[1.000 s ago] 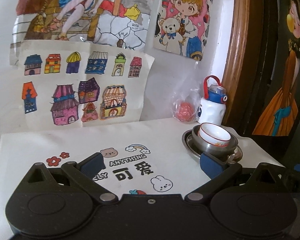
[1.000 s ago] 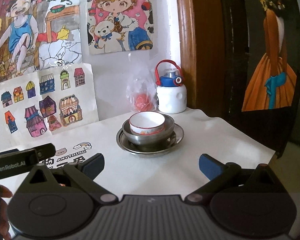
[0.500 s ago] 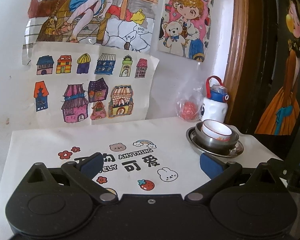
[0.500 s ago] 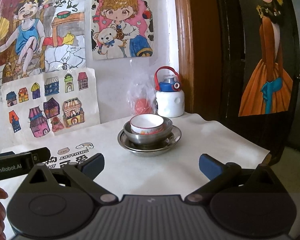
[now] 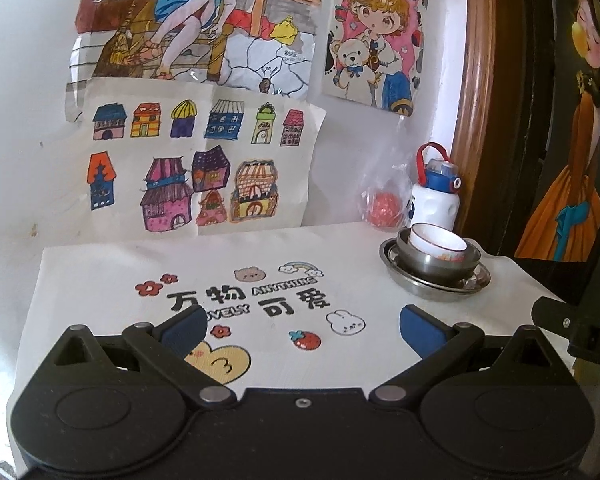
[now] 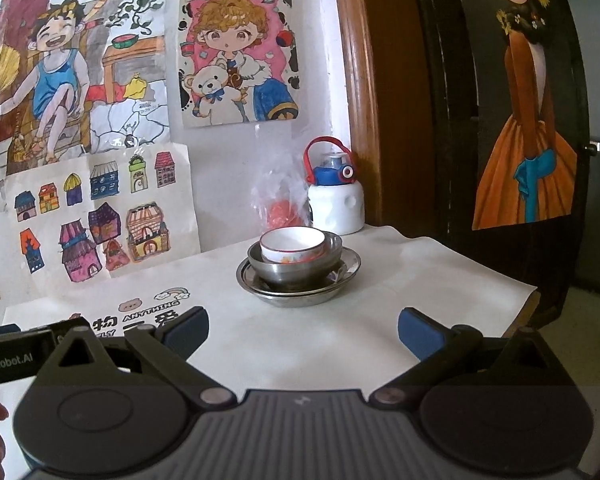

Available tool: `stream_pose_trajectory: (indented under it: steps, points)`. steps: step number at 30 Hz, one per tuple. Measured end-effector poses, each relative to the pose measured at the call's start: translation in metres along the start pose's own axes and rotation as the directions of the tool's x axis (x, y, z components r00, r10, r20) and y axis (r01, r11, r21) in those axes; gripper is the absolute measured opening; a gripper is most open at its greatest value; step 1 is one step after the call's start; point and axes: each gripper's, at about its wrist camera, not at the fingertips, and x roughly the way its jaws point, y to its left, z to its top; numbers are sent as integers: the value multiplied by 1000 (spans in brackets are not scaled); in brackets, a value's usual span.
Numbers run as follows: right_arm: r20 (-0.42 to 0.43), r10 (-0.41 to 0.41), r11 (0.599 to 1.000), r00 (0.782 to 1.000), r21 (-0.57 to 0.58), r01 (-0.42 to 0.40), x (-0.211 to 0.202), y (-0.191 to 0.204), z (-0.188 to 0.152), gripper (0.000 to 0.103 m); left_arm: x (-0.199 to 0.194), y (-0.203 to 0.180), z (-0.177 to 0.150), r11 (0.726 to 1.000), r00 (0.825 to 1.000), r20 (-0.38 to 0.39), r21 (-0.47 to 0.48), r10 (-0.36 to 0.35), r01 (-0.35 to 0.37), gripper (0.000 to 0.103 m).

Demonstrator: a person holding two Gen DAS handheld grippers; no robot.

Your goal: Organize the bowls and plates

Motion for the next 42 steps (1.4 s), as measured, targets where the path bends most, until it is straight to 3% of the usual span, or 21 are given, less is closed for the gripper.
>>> stream_pose_trajectory:
  steps: [7, 22, 42]
  points:
    - [-1, 19, 1000, 1000, -10, -19, -6, 7, -7, 103, -5, 0, -7, 999, 999, 1, -13, 36, -36, 102]
    - [-22, 2, 995, 1000, 100, 0, -10, -1, -31, 103, -10, -7, -28, 999, 999, -16, 13, 50, -50, 102]
    - [-39, -33, 995, 999, 98, 36, -7, -7, -43, 103, -7, -4, -31, 997, 997, -17, 20, 76, -76, 102]
